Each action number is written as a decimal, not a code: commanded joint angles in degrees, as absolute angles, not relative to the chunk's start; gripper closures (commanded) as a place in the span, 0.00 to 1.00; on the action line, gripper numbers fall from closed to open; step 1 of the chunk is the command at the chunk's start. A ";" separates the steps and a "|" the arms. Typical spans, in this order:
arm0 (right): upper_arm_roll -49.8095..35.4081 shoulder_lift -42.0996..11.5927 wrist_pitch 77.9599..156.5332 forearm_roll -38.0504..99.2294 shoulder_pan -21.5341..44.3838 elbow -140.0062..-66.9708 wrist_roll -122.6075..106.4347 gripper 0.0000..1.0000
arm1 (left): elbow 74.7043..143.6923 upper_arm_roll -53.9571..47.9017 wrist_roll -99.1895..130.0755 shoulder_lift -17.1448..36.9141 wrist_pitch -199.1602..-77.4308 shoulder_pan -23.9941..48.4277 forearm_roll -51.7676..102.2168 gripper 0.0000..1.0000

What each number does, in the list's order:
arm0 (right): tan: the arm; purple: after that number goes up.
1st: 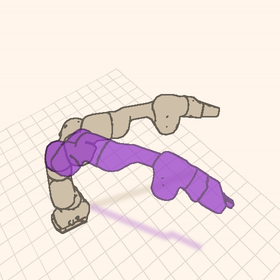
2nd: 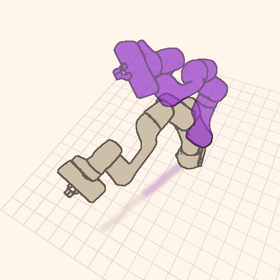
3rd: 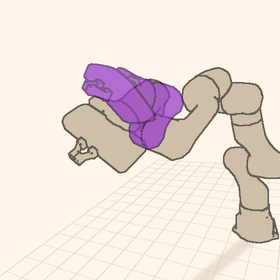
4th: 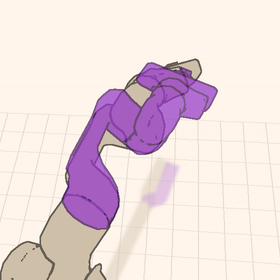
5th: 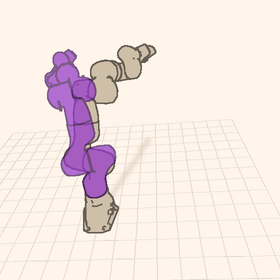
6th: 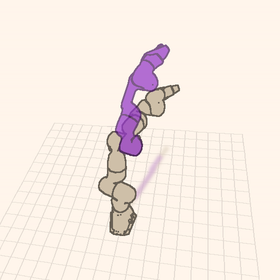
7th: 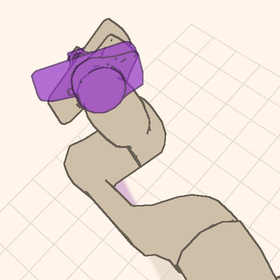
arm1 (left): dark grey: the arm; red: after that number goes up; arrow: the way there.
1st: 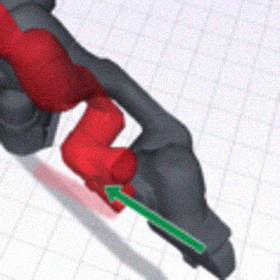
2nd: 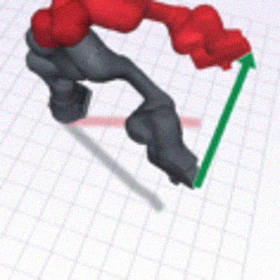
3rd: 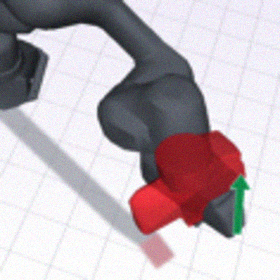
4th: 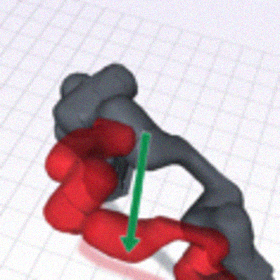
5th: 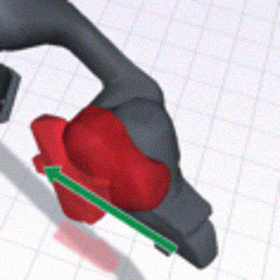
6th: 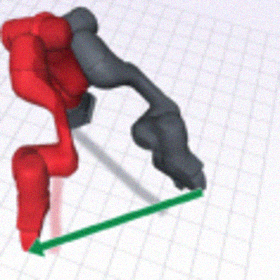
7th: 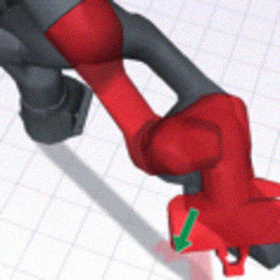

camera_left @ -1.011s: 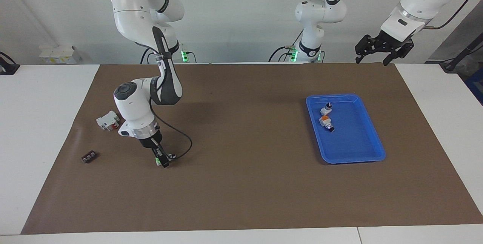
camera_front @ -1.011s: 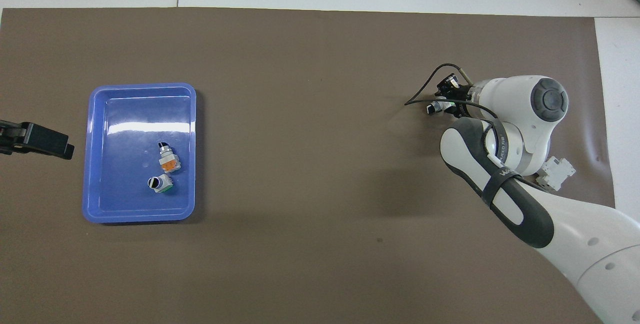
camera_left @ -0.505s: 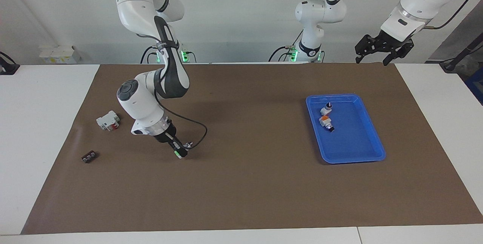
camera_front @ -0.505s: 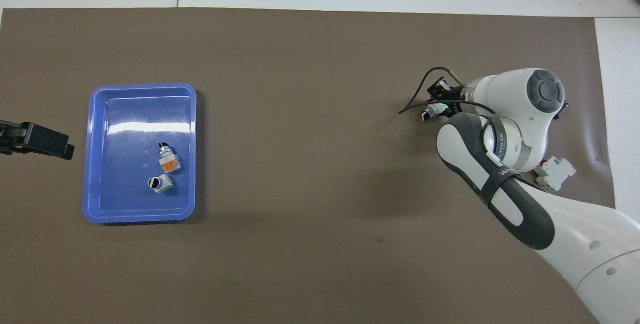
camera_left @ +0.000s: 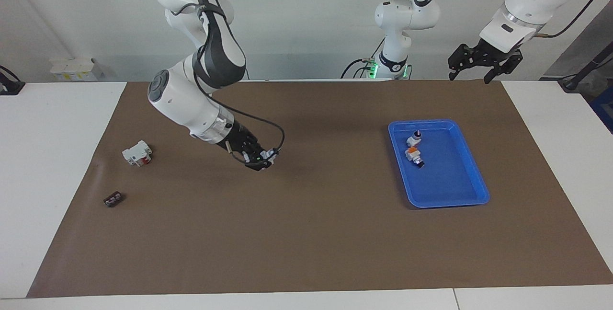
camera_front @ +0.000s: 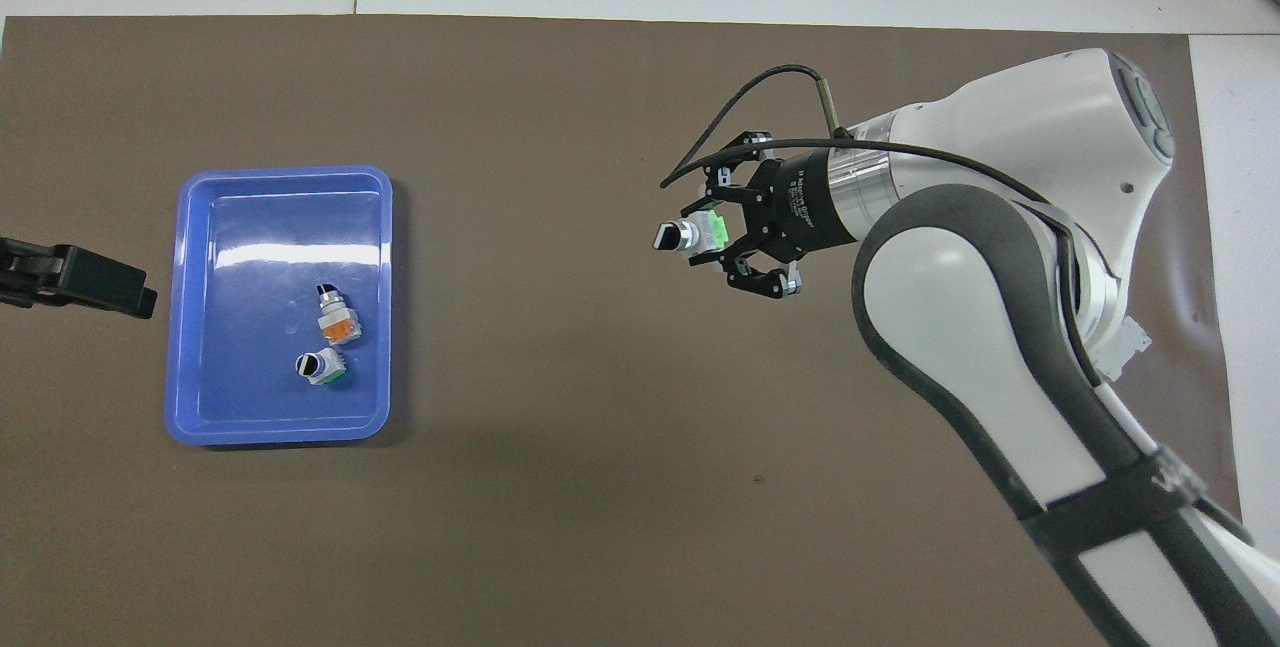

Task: Turn and place switch with both arms
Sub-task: 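Carry the switch toward the tray while the left gripper reaches over it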

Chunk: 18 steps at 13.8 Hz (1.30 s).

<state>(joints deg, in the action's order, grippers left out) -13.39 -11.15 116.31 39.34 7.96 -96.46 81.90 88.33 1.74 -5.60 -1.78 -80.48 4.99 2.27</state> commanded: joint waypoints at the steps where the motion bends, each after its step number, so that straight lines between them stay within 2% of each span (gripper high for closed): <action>1: -15.03 -6.69 114.70 46.99 7.29 -96.68 84.71 1.00 | 90.88 2.20 -4.83 -3.69 -82.62 4.92 2.46 0.00; 5: -15.82 -3.26 114.96 52.82 8.53 -96.07 90.78 1.00 | 90.18 2.11 -4.66 -3.52 -82.71 5.01 4.29 0.00; 14: -17.05 -2.64 115.31 53.17 10.37 -96.42 91.23 1.00 | 89.21 1.58 8.26 -3.25 -81.57 5.27 29.77 0.00; 16: -17.05 -2.55 115.75 53.17 10.81 -96.50 91.75 1.00 | 89.38 1.06 8.00 -3.77 -80.08 5.89 30.41 0.00; 18: -17.05 -2.55 119.77 53.17 12.73 -97.12 93.85 1.00 | 89.21 -1.22 8.26 -4.13 -79.45 5.80 30.41 0.00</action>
<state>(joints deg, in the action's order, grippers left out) -16.88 -3.01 116.30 51.80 11.33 -96.12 91.65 88.60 -0.14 7.03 -2.67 -80.37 5.20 29.65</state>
